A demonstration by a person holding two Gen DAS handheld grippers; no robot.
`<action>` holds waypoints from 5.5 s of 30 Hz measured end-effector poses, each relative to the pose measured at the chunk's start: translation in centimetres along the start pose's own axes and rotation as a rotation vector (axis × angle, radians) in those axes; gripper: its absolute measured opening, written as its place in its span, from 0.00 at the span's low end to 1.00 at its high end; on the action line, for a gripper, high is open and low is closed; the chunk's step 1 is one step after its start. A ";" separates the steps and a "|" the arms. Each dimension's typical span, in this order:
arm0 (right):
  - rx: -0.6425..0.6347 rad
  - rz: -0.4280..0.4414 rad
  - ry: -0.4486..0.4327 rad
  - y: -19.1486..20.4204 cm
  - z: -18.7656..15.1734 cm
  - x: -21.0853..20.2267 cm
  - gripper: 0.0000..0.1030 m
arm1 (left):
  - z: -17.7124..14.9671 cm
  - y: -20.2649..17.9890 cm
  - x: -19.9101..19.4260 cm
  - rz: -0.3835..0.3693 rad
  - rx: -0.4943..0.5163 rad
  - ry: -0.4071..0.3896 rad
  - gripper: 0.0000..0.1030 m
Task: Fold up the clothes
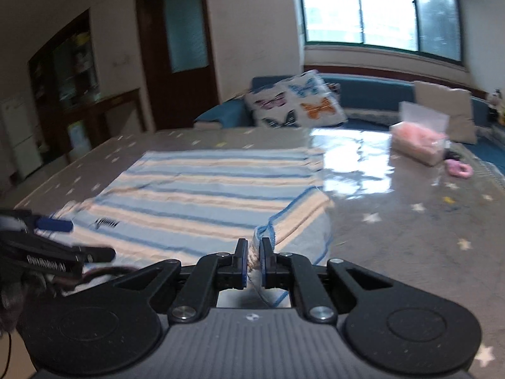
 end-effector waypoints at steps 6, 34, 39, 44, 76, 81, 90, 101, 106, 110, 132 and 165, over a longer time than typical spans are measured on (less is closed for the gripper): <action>-0.025 0.056 0.072 2.0 -1.6 1.9 0.10 | -1.1 3.5 -1.6 0.081 -0.072 -0.025 1.00; -0.119 -0.114 0.097 -0.5 0.9 8.2 0.20 | -4.2 13.2 -7.1 0.291 -0.285 -0.131 0.87; -0.138 -0.109 0.097 0.0 0.7 8.3 0.24 | -4.5 14.8 -6.8 0.294 -0.348 -0.117 0.77; -0.155 -0.079 0.103 0.6 0.1 7.1 0.35 | -4.7 16.4 -5.5 0.282 -0.395 -0.084 0.60; -0.202 -0.029 0.090 3.0 -1.1 4.2 0.52 | -0.9 7.8 -7.7 -0.121 -0.166 -0.207 0.04; -0.199 -0.028 0.081 2.8 -1.1 4.0 0.55 | -1.5 6.1 -6.5 -0.201 -0.116 -0.123 0.07; -0.175 -0.030 0.088 2.0 -1.0 4.0 0.55 | 0.1 8.4 -5.3 -0.081 -0.108 -0.128 0.19; -0.170 -0.018 0.115 1.3 -0.8 4.6 0.55 | 1.7 9.2 0.0 -0.030 -0.064 -0.029 0.19; -0.158 -0.048 0.103 0.2 0.8 6.2 0.52 | 3.0 9.5 1.5 -0.017 -0.069 -0.027 0.28; -0.144 -0.076 0.108 -0.7 1.9 8.3 0.38 | 3.1 9.6 2.6 -0.010 -0.056 0.003 0.28; -0.307 -0.026 0.106 1.4 -1.8 4.2 0.52 | -1.8 5.4 -0.1 -0.052 0.131 0.049 0.64; -0.501 0.164 0.153 2.6 -4.0 0.0 0.45 | -5.2 3.7 -3.3 -0.183 0.474 0.092 0.15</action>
Point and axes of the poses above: each gripper's, at about its wrist camera, not at the fingertips, and x roughly the way its jaws point, y to its left, z to its top, the point moved 2 cm from there along x, roughly the way its jaws point, and after that the axes turned 10 degrees about -z, right-handed, at the moved point
